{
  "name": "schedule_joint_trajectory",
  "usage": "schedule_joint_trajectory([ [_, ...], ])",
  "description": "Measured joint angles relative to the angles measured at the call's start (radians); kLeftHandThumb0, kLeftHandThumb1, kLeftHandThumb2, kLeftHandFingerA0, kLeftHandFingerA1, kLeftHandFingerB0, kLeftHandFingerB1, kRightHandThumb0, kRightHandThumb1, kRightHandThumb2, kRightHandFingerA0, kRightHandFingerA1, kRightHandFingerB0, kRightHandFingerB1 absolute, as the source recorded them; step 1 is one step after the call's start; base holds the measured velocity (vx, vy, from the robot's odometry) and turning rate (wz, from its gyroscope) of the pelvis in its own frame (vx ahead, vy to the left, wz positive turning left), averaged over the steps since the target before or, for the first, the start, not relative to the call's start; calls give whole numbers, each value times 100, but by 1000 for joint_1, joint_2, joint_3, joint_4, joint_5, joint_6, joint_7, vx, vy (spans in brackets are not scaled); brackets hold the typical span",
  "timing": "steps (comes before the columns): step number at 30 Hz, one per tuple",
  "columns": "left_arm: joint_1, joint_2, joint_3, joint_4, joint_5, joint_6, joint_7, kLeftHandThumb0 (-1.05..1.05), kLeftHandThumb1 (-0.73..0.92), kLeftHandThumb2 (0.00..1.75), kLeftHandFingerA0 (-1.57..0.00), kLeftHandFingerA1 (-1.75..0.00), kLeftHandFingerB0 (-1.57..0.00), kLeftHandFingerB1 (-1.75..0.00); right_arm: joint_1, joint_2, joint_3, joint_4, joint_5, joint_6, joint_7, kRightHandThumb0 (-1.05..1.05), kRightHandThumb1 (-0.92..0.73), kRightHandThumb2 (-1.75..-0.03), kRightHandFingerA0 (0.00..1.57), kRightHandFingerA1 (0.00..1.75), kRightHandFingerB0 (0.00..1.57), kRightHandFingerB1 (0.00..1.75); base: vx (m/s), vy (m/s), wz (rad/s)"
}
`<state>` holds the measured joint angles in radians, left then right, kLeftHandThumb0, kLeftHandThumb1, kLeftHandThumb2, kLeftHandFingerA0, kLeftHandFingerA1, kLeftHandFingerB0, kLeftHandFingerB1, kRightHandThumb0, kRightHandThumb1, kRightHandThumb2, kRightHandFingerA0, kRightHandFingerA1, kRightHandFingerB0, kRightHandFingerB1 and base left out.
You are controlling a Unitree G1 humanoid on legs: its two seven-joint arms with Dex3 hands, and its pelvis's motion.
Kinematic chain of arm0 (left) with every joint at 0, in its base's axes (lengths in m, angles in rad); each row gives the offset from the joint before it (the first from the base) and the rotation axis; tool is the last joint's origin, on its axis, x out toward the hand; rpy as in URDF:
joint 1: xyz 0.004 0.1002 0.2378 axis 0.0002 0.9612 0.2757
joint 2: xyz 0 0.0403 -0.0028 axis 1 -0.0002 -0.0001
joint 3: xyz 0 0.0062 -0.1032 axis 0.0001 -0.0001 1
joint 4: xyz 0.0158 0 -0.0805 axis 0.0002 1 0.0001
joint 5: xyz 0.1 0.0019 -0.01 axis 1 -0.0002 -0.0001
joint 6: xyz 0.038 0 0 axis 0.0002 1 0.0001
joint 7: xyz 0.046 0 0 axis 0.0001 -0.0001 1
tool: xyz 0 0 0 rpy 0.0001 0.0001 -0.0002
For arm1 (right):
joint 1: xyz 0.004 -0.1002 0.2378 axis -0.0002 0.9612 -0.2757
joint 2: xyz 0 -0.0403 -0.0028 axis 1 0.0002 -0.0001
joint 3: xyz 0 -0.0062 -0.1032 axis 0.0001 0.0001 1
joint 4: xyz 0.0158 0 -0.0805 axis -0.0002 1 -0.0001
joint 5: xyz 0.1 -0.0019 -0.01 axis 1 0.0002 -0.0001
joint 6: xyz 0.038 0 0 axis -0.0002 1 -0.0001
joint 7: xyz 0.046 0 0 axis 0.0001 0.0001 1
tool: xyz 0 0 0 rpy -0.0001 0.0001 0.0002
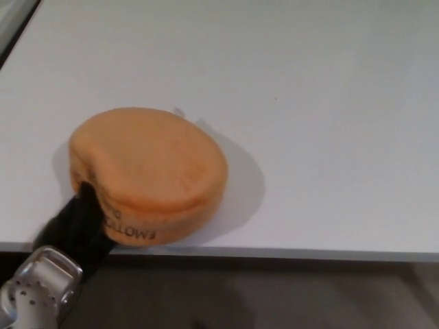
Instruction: A soft plate is kept in the center of the table close to the robot and the robot uses its left hand to pick up the plate, turns it upside down and places it back on the table
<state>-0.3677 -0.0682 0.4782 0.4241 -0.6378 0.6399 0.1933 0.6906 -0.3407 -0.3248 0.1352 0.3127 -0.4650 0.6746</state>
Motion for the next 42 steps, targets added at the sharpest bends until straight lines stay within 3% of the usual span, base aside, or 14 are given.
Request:
schedule_joint_trajectory([
  [2,5,6,-47,-1,5,20,-2,-46,48,87,-131,-150,-103,-133,0,-1,0,-2,0,4,0,-79,-70,-103,28,53,7,40,0,0,0],
  [3,10,7,-84,0,11,39,-2,-46,48,88,-130,-149,-105,-135,0,-2,0,-3,0,8,0,-79,-87,-67,36,44,16,26,0,0,0],
  [7,7,3,-193,-9,31,75,-4,-39,70,61,-106,-175,-80,-170,1,-7,-2,-4,2,17,1,-79,-88,-67,35,44,15,25,0,0,0],
  [8,6,3,-230,-14,37,86,-7,-39,70,62,-107,-175,-84,-169,2,-10,-2,-6,2,19,1,-78,-70,-105,26,53,6,39,0,0,0],
  [15,-10,-16,-318,-33,60,135,-7,-47,50,91,-132,-149,-111,-138,5,-15,-3,-28,4,36,1,-79,-87,-67,36,45,15,25,0,0,0],
  [19,-21,-40,-312,-26,68,138,-1,-39,73,64,-108,-175,-76,-175,6,-16,-6,-35,4,43,0,-79,-71,-106,26,53,6,39,0,0,0],
  [20,-23,-46,-309,-25,69,138,1,-39,73,64,-109,-175,-74,-175,8,-16,-7,-42,4,45,-1,-77,-88,-67,36,42,15,25,0,0,0],
  [24,-25,-60,-295,-26,74,138,8,-38,72,63,-107,-175,-74,-175,3,-17,-8,-28,4,47,0,-77,-71,-105,25,52,6,38,0,0,0],
  [25,-25,-63,-293,-27,75,138,10,-49,51,90,-131,-151,-103,-136,2,-17,-8,-24,4,47,0,-80,-72,-105,26,52,6,36,0,0,0],
  [33,-17,-79,-291,-52,102,130,22,-40,75,64,-105,-175,-74,-175,10,-17,-8,-31,4,50,0,-78,-88,-68,35,45,14,25,0,0,0],
  [34,-17,-79,-292,-53,105,128,22,-40,75,63,-103,-175,-70,-173,11,-17,-8,-33,4,50,0,-78,-71,-106,26,54,6,38,0,0,0],
  [40,-30,-86,-286,-61,127,125,43,-42,75,63,-100,-175,-70,-169,12,-17,-8,-43,3,51,-2,-80,-70,-105,26,52,5,37,0,0,0],
  [41,-30,-87,-286,-66,131,128,48,-42,75,63,-100,-175,-72,-169,11,-18,-8,-41,3,51,-1,-79,-88,-68,36,43,14,25,0,0,0],
  [42,-31,-87,-287,-68,134,129,50,-43,74,63,-99,-175,-71,-170,9,-18,-8,-36,3,51,-1,-77,-70,-105,26,53,5,38,0,0,0],
])
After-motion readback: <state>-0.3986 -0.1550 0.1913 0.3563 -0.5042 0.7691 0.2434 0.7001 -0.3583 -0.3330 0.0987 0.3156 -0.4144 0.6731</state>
